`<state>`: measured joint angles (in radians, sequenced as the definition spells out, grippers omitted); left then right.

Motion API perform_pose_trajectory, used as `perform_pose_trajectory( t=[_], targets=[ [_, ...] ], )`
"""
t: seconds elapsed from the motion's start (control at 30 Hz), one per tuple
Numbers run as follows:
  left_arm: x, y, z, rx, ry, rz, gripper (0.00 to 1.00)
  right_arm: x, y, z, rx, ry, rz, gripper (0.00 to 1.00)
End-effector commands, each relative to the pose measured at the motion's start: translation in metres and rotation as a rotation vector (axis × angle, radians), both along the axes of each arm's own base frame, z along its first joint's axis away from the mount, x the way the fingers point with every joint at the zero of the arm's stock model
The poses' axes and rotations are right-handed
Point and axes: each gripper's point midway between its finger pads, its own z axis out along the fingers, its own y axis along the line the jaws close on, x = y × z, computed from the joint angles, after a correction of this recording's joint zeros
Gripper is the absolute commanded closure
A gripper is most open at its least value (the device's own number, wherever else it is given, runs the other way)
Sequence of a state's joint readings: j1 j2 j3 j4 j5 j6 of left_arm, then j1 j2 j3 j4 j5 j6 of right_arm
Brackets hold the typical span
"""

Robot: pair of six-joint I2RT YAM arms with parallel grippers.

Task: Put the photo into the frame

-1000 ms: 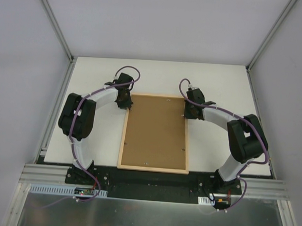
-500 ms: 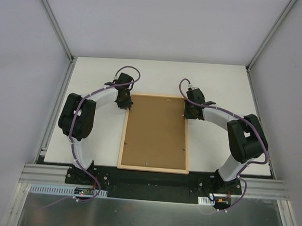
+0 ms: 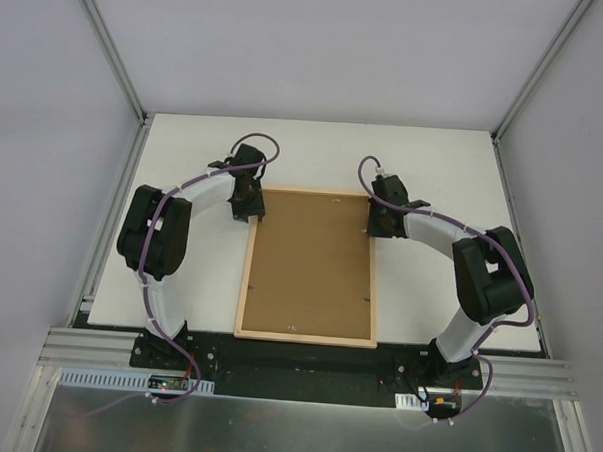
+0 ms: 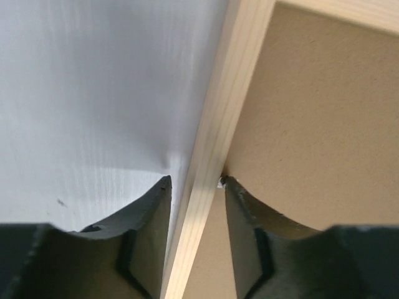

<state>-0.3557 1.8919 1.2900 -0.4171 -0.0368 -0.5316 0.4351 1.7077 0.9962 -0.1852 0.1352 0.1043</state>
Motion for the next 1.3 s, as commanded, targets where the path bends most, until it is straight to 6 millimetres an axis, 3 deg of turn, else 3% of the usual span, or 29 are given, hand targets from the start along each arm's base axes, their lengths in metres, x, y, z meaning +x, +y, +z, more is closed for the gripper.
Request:
perform_pose_trajectory(
  t=[0.0,0.1,0.17,0.27,0.43,0.57,0.77,0.97,1.1,1.17,1.27],
  targets=[
    [-0.013,0.017,0.025,0.002,0.038,0.060,0.60,-0.039,-0.014,-0.025,-0.041,0.193,-0.060,0.99],
    [-0.024,0.032,0.046,0.001,0.030,0.147,0.51,-0.035,-0.014,-0.020,-0.009,0.194,-0.126,0.99],
    [-0.040,0.046,0.054,0.018,0.050,0.244,0.39,-0.029,-0.013,-0.018,0.018,0.191,-0.165,0.99],
    [-0.066,0.051,0.065,-0.014,0.077,0.351,0.35,-0.018,-0.007,-0.015,0.055,0.188,-0.213,1.00],
    [-0.119,0.047,0.067,-0.134,0.131,0.486,0.37,-0.012,0.004,-0.019,0.104,0.212,-0.224,0.99],
    [-0.159,0.054,0.065,-0.192,0.122,0.585,0.40,-0.026,0.001,-0.021,0.115,0.206,-0.216,0.88],
    [-0.210,0.048,0.045,-0.215,0.175,0.623,0.41,-0.039,0.001,-0.012,0.100,0.169,-0.158,0.71],
    [-0.241,0.030,0.036,-0.202,0.239,0.630,0.39,-0.048,0.003,-0.003,0.071,0.154,-0.102,0.57],
    [-0.251,0.022,0.035,-0.214,0.256,0.627,0.37,-0.055,0.000,-0.008,0.034,0.191,-0.082,0.56],
    [-0.251,0.019,0.038,-0.227,0.252,0.624,0.36,-0.059,0.001,-0.010,0.028,0.209,-0.077,0.59],
    [-0.245,0.016,0.044,-0.230,0.235,0.616,0.35,-0.065,-0.002,-0.014,0.014,0.226,-0.092,0.81]
  ],
)
